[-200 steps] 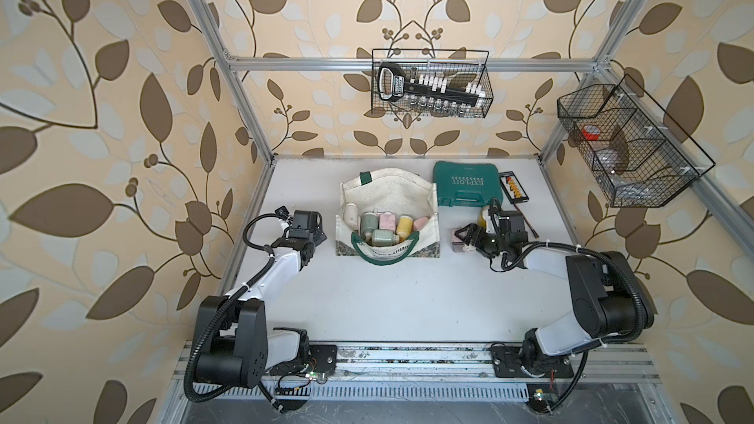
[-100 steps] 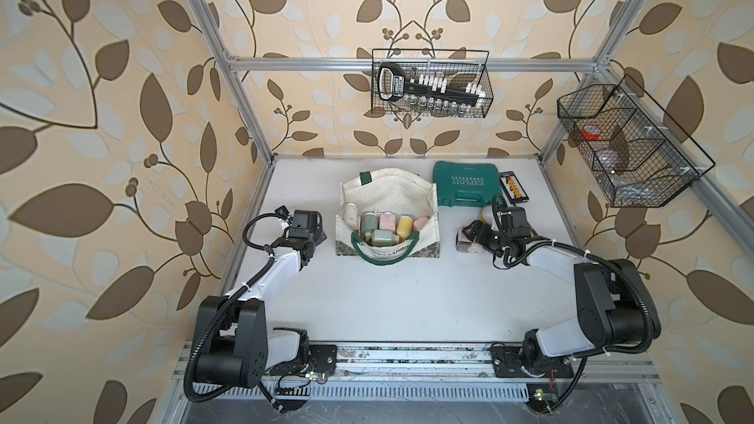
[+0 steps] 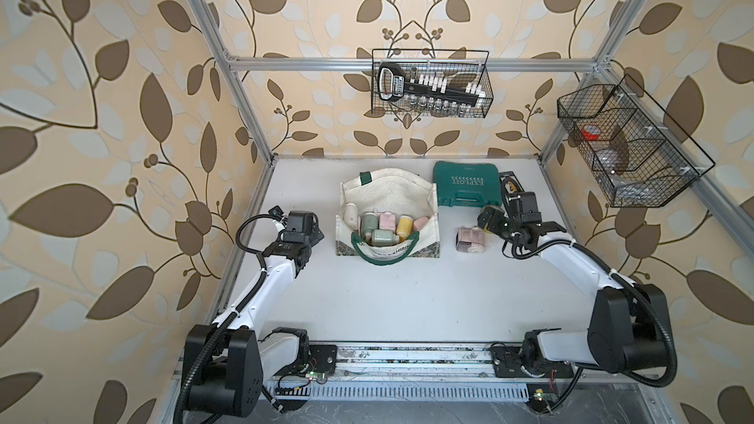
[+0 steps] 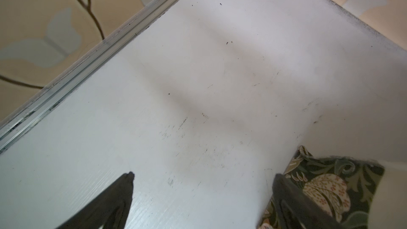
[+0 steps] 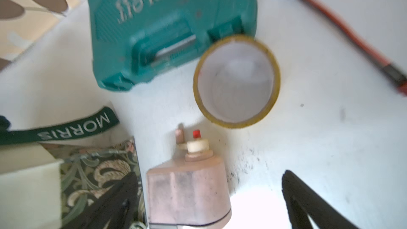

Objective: Take out the pencil sharpeners from the tote bags
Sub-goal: Place the pencil sharpener at the center of the board, then adjust the canvas bag at the center of the board.

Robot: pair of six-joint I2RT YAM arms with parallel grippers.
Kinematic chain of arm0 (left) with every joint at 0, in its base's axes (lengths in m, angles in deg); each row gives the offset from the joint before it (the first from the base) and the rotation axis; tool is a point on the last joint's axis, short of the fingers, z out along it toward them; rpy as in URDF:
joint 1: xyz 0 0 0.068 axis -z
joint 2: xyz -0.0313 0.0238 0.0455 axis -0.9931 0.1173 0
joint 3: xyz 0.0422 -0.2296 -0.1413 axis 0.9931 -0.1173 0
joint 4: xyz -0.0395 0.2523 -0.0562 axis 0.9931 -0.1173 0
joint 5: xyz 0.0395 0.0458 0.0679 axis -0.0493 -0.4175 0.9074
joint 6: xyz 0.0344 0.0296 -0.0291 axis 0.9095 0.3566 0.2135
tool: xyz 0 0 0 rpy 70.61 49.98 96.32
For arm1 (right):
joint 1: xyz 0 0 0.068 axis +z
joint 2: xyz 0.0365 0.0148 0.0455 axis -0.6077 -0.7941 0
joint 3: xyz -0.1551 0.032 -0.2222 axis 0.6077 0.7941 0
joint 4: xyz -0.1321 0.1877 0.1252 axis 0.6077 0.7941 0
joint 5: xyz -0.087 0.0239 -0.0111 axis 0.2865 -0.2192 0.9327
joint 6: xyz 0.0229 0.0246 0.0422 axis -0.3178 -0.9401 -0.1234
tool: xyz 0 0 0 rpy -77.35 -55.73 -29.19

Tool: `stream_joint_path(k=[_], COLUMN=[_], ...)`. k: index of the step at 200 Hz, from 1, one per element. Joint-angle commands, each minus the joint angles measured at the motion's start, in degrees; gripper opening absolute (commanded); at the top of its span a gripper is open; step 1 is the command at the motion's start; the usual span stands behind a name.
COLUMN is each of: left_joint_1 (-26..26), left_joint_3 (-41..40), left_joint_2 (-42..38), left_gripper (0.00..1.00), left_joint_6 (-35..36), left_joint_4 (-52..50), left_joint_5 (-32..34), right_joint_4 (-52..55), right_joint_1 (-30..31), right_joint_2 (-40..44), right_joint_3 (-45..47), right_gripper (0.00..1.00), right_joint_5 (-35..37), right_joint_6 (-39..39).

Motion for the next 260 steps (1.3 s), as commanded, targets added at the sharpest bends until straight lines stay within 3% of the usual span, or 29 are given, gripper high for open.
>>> stream_joint_path(k=[1, 15, 37, 72, 97, 120, 144, 185, 224, 260], left_joint_1=[0.3, 0.3, 0.3, 0.5, 1.4, 2.1, 2.4, 2.5, 2.5, 2.5], left_joint_3=[2.3, 2.6, 4.8, 3.3, 1.2, -2.5, -6.5, -4.9, 6.7, 22.3], left_joint_2=[-2.3, -1.9, -0.1, 0.9, 1.0, 0.1, -0.6, -0.9, -2.5, 0.3], left_gripper=[0.99, 0.99, 0.99, 0.99, 0.99, 0.99, 0.99, 0.98, 0.93, 0.91], left_joint_6=[-4.6, -8.2, -22.2, -14.9, -12.0, -10.3, -8.6, -9.4, -14.1, -6.4], left_joint_4=[-5.0, -7.4, -18.5, -12.2, -9.6, -4.7, -1.8, -4.3, -15.5, -24.7], left_joint_5=[-0.9, 0.4, 7.6, -1.6, -2.4, -3.4, -1.6, -2.8, -6.7, -14.2], right_joint_4=[1.8, 2.1, 6.0, 6.9, 11.2, 11.7, 11.3, 10.3, 7.0, 4.2], right_joint_1=[0.1, 0.2, 4.8, 17.4, 26.5, 32.4, 37.0, 41.1, 40.3, 39.1], right_joint_2=[3.7, 4.2, 1.5, -2.4, -10.3, -16.7, -21.9, -24.9, -21.4, -20.4], right_joint_3=[-3.1, -6.5, -15.9, -29.0, -40.2, -44.4, -44.8, -39.8, -31.7, -27.6], right_gripper=[1.0, 1.0, 0.99, 0.99, 0.97, 0.93, 0.9, 0.87, 0.87, 0.87], right_joint_5=[4.5, 0.0, -3.5, -5.6, -5.0, -4.7, -4.6, -3.1, -1.2, -3.6], right_joint_6=[-2.4, -1.9, 1.6, 6.3, 8.6, 8.6, 8.0, 7.6, 7.2, 6.8])
